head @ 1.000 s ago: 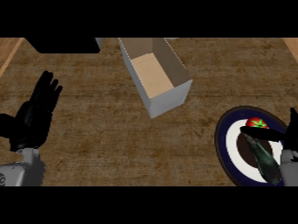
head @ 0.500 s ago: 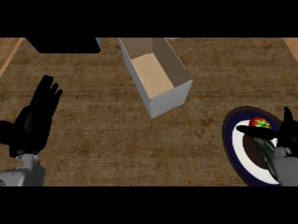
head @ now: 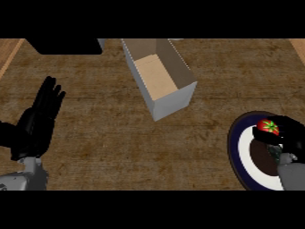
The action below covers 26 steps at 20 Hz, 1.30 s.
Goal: Pick the tomato from the plate and place it in the cardboard box
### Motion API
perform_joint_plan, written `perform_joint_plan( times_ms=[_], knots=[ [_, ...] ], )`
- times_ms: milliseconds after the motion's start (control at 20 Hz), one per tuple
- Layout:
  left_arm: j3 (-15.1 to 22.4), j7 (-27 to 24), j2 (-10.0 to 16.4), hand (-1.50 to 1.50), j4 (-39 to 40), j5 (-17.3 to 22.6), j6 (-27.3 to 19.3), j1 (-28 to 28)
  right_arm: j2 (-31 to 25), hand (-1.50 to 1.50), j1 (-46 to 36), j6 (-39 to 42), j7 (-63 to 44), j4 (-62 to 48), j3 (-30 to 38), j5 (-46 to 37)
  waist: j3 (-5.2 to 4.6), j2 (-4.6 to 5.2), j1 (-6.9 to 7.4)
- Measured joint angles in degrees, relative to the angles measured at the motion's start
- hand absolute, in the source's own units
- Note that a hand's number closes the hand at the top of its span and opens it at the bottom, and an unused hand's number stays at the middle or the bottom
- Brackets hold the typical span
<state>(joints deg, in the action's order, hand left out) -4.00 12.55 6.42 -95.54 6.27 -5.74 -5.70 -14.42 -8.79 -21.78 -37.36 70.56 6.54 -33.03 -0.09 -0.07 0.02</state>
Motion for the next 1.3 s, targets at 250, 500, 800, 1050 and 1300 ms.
perform_joint_plan(
  times_ms=[250,500,800,1050,1300],
  knots=[
    [-1.3,2.1,1.0,0.0,-1.3,0.9,0.7,-0.7,-0.3,1.5,-1.0,-1.1,-2.0,0.6,-0.7,-4.4,0.08,0.04,0.04],
    [0.2,1.9,0.1,0.0,-0.5,0.1,0.6,-2.1,2.5,1.5,-4.7,-0.3,-3.3,4.2,-9.7,-12.5,-0.09,0.16,2.06],
    [4.2,2.3,-1.2,0.0,0.0,0.1,3.0,-4.6,10.7,1.5,-16.1,7.6,1.4,3.4,-29.8,-20.8,-0.55,1.13,11.65],
    [6.3,2.5,-2.1,0.0,1.5,-0.3,3.8,-6.6,13.3,1.5,-27.9,14.3,-0.8,1.4,-42.9,-22.6,-0.44,1.29,13.93],
    [6.8,2.2,-2.6,0.0,3.2,-0.9,3.6,-7.9,14.1,1.5,-38.2,15.4,-7.5,2.3,-50.6,-18.8,-0.27,1.1,13.77]
  ],
)
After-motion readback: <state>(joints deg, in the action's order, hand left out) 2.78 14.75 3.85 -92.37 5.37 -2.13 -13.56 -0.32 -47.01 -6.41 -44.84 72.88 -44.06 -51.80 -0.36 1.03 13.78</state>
